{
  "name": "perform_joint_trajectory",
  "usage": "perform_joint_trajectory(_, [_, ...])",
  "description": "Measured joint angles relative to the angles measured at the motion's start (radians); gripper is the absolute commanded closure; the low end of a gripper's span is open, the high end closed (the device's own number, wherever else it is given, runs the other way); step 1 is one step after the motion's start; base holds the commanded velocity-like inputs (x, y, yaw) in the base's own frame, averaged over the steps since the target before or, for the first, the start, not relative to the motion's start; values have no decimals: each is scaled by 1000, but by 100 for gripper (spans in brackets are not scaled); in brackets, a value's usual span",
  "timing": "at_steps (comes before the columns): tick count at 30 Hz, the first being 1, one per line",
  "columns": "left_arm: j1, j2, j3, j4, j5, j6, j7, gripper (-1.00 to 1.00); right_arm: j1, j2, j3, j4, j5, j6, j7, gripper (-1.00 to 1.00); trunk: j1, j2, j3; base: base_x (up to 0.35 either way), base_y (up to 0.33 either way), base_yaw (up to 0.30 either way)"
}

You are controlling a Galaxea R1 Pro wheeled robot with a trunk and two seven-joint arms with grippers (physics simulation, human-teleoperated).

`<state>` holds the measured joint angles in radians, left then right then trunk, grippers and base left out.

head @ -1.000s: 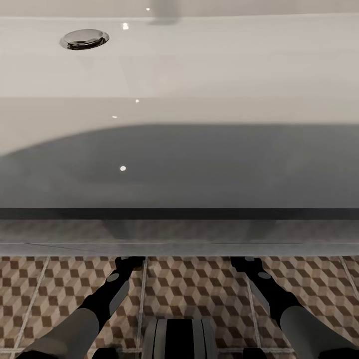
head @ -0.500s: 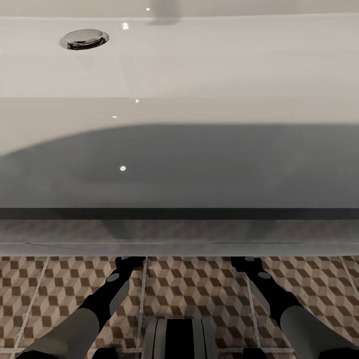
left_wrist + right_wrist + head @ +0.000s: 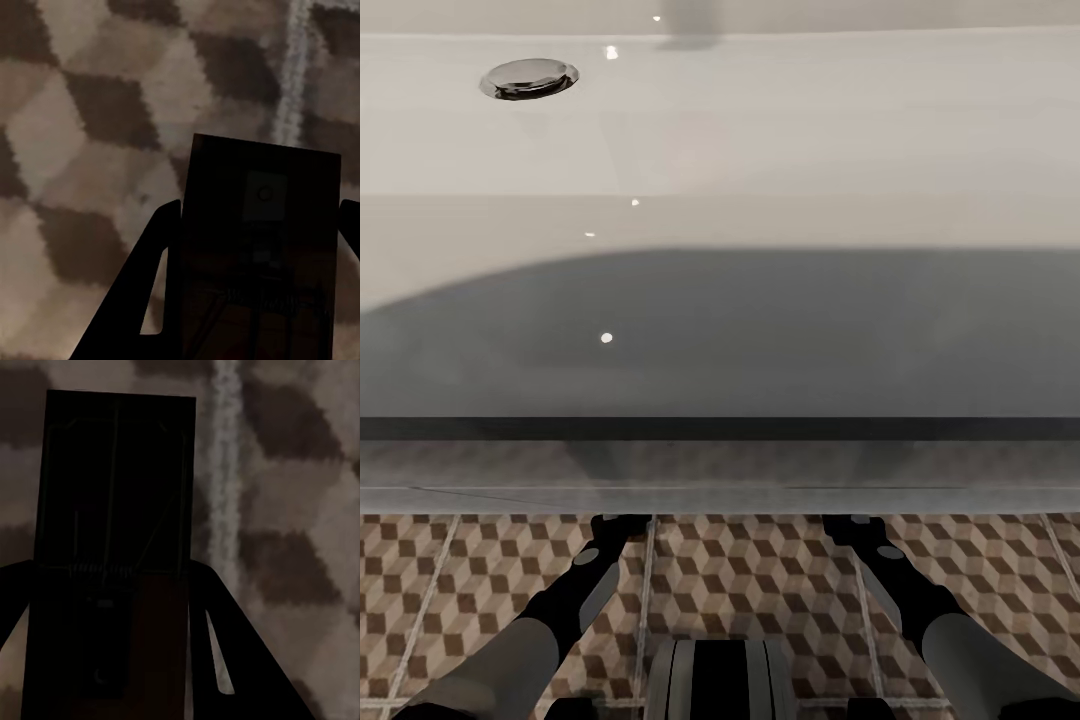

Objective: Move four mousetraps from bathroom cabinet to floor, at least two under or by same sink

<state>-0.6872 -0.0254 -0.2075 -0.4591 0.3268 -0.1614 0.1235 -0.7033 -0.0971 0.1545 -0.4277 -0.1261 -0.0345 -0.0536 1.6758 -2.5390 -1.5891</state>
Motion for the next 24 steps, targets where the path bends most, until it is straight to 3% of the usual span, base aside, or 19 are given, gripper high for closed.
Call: perform_joint_trajectory(24, [0, -3, 0, 0, -1, 0, 0, 100, 0, 0, 0, 1, -2, 0, 0, 100, 0, 0, 0, 0, 0, 0])
